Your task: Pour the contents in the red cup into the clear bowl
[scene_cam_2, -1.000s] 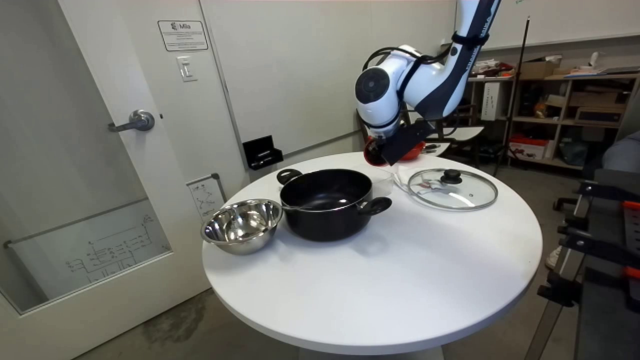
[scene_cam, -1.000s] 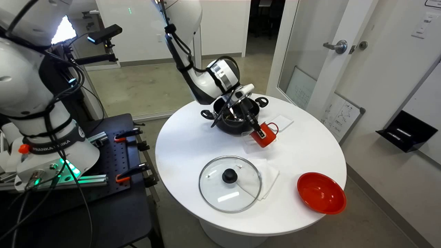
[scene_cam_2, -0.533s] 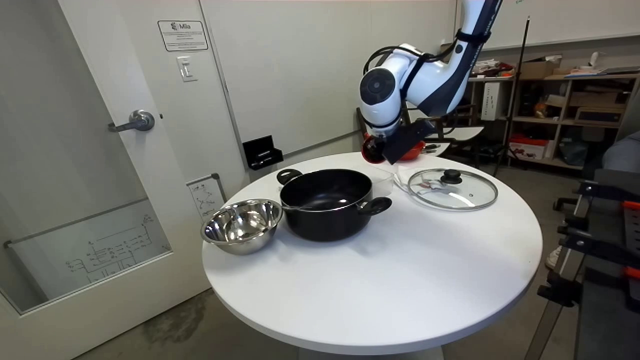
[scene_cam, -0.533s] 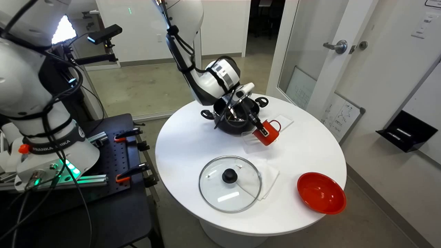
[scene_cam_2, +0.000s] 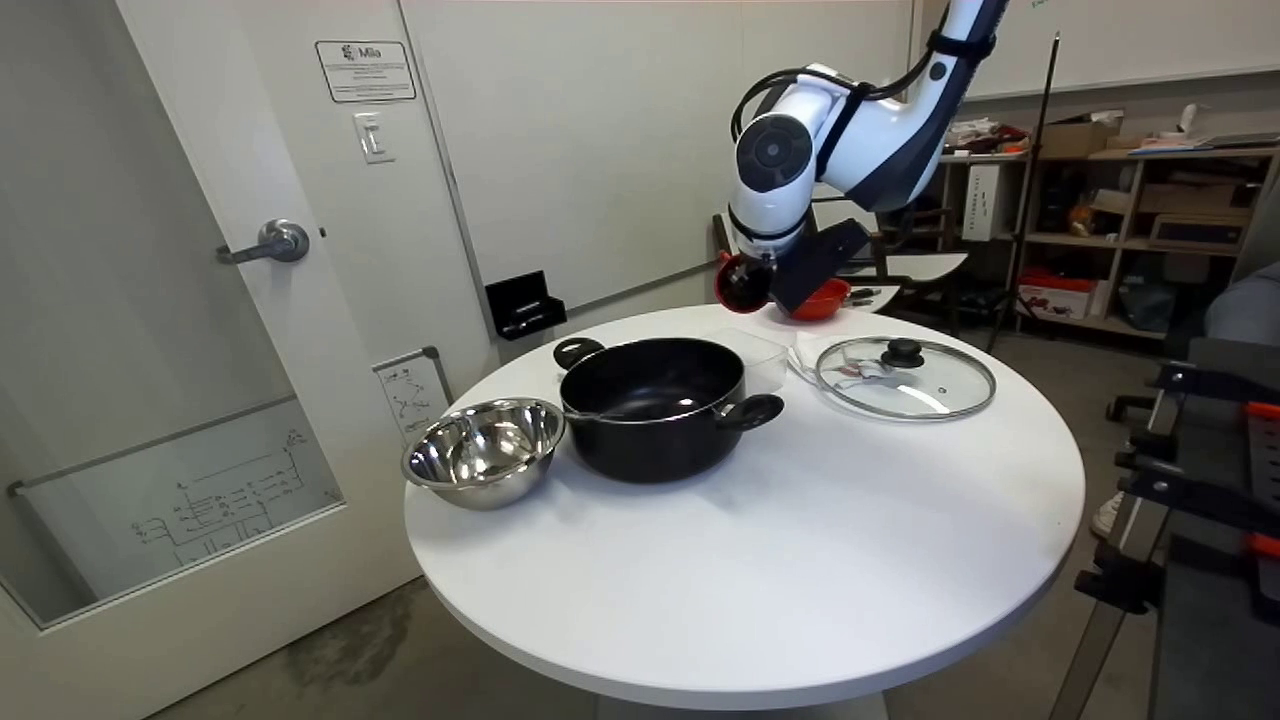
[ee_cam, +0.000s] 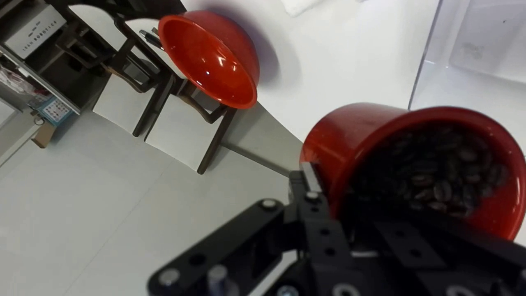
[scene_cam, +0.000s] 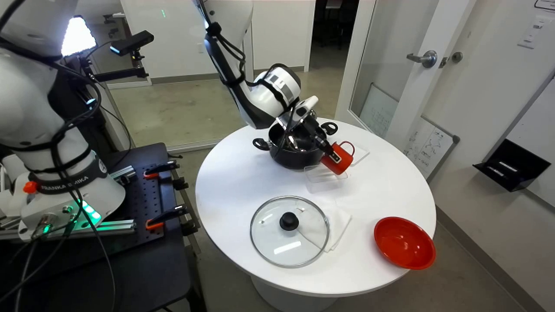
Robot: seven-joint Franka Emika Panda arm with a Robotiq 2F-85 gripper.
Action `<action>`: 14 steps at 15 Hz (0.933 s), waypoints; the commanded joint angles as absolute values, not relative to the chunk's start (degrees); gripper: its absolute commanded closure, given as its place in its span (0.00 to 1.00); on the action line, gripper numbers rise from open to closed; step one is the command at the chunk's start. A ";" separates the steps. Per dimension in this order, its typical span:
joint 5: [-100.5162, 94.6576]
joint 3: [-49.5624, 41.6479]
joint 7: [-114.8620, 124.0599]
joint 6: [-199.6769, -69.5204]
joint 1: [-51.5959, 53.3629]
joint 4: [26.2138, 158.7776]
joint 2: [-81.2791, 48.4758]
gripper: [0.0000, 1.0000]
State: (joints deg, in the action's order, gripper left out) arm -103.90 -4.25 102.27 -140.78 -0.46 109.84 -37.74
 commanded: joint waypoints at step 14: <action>-130.74 3.24 107.62 -146.53 -9.78 118.03 -30.87 0.98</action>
State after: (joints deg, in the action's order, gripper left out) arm -125.52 1.55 104.89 -147.06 -8.25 115.85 -33.43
